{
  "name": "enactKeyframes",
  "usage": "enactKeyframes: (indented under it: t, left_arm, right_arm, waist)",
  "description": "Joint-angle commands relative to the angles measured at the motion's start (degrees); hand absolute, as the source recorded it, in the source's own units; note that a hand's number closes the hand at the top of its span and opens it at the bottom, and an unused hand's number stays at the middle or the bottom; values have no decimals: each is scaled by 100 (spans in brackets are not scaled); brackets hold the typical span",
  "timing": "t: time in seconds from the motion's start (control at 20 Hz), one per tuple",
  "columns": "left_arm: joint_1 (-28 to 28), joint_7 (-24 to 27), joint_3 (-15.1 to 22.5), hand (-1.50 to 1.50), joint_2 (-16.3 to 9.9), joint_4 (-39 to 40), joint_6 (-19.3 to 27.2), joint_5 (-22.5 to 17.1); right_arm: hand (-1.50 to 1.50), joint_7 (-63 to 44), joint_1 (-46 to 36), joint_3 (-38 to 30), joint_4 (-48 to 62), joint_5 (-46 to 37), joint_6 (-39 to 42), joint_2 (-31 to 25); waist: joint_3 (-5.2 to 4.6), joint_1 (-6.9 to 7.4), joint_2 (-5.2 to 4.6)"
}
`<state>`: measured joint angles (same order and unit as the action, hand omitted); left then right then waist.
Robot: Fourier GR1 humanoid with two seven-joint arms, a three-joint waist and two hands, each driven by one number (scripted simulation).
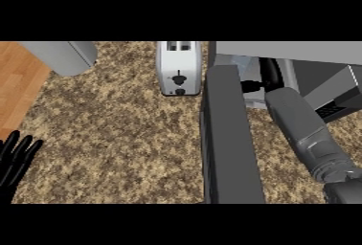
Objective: Pick up the milk, place it into the microwave and close the microwave
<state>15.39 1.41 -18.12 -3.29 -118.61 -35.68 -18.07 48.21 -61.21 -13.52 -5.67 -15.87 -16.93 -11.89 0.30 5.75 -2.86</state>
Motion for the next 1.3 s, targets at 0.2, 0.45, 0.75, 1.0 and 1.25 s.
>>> enactKeyframes:
  t: [0.2, 0.45, 0.75, 1.0, 1.25]
  left_arm:
    - [-267, -193, 477, 150, 194, 97, 68, 197]
    - [-118, -255, 814, 150, 273, 22, 30, 401]
    - [-308, -775, 1573, 150, 327, -52, 512, 509]
    - [-467, -749, 2529, 150, 328, 81, 1278, 947]
    - [-999, -396, 2555, 150, 328, 688, 1031, 1424]
  right_arm:
    - [-150, 400, 512, -382, 65, 424, 1380, -139]
    - [-150, 704, 1032, -406, 85, 502, 2368, -166]
    - [-150, 1039, 1614, -399, -110, 589, 2827, 46]
    - [-150, 914, 1953, -291, -441, 601, 3037, -127]
    - [-150, 1008, 2555, -214, -900, 698, 3380, -304]
  waist:
    - [-9, -260, 113]
    - [-16, -355, 177]
    - [-19, -459, 227]
    - [-25, -543, 270]
    - [-30, -611, 291]
